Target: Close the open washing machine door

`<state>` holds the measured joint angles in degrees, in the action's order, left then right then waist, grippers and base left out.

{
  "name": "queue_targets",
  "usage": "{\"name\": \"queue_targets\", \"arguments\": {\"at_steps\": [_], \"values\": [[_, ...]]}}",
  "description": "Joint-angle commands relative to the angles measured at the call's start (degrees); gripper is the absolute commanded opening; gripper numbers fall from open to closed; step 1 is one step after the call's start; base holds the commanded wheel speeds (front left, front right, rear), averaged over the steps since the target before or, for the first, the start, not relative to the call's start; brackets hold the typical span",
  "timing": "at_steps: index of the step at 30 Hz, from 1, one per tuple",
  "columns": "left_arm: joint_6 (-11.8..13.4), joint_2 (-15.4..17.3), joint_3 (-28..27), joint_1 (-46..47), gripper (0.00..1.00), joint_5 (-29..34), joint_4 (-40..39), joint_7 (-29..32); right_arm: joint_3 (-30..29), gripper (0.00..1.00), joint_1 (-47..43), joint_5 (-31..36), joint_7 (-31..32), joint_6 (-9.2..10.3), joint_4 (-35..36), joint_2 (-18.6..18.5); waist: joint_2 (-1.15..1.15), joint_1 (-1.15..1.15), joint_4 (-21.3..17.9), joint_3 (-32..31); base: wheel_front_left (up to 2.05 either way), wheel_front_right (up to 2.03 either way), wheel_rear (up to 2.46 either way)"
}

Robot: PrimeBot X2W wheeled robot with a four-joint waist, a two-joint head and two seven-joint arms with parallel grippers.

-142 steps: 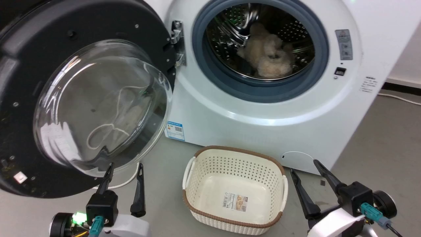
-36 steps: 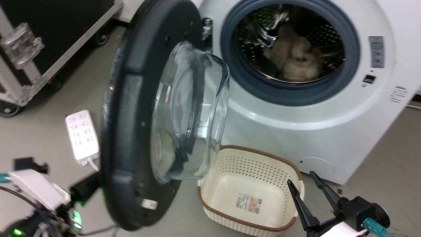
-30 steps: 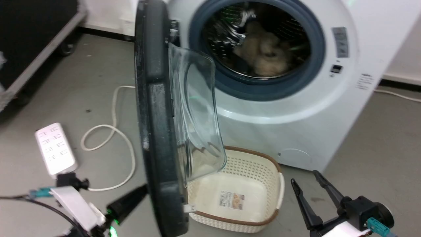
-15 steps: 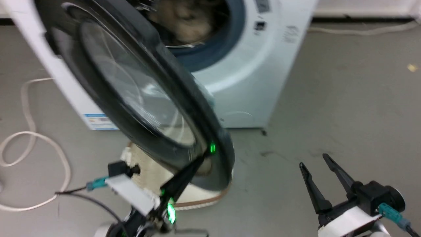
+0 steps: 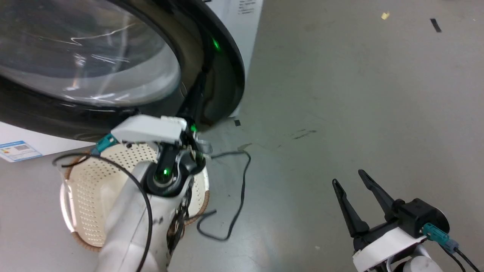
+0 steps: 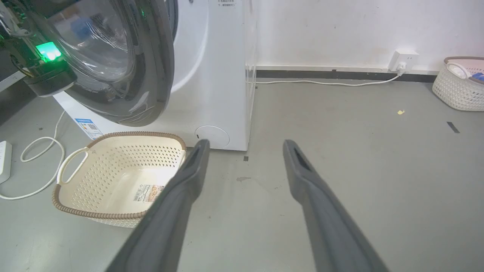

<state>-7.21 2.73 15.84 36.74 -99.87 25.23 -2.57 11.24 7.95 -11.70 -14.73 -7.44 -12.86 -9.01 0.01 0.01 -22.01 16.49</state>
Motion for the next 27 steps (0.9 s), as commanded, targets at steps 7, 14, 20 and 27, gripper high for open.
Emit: {"name": "queue_targets", "arguments": {"at_steps": [7, 14, 20, 27], "values": [[-0.3, 0.2, 2.7, 3.3, 0.00, -1.1, 3.7, -1.7, -0.8, 1.00, 0.9, -0.2, -0.3, -0.05, 0.1, 0.6, -0.01, -0.01, 0.8, -0.7, 0.00, 0.00, 0.00], [-0.3, 1.1, 5.1, -5.1, 0.00, 3.7, -2.3, -0.1, -2.0, 1.00, -0.9, 0.6, -0.3, -0.05, 1.3, -0.1, -0.01, -0.01, 5.5, -4.7, 0.00, 0.00, 0.00], [-0.3, 8.9, 9.4, -19.9, 1.00, 17.7, -13.5, -8.2, -3.4, 1.00, -5.2, 1.9, -0.3, -0.05, 2.7, -1.3, -0.01, -0.01, 13.5, -11.1, 0.00, 0.00, 0.00], [0.5, 13.7, 2.5, -28.2, 1.00, 40.9, -16.1, -12.4, -3.7, 1.00, -7.8, 2.6, -0.3, -0.05, 4.0, -1.0, -0.01, -0.01, 18.7, -15.9, 0.00, 0.00, 0.00]]}}
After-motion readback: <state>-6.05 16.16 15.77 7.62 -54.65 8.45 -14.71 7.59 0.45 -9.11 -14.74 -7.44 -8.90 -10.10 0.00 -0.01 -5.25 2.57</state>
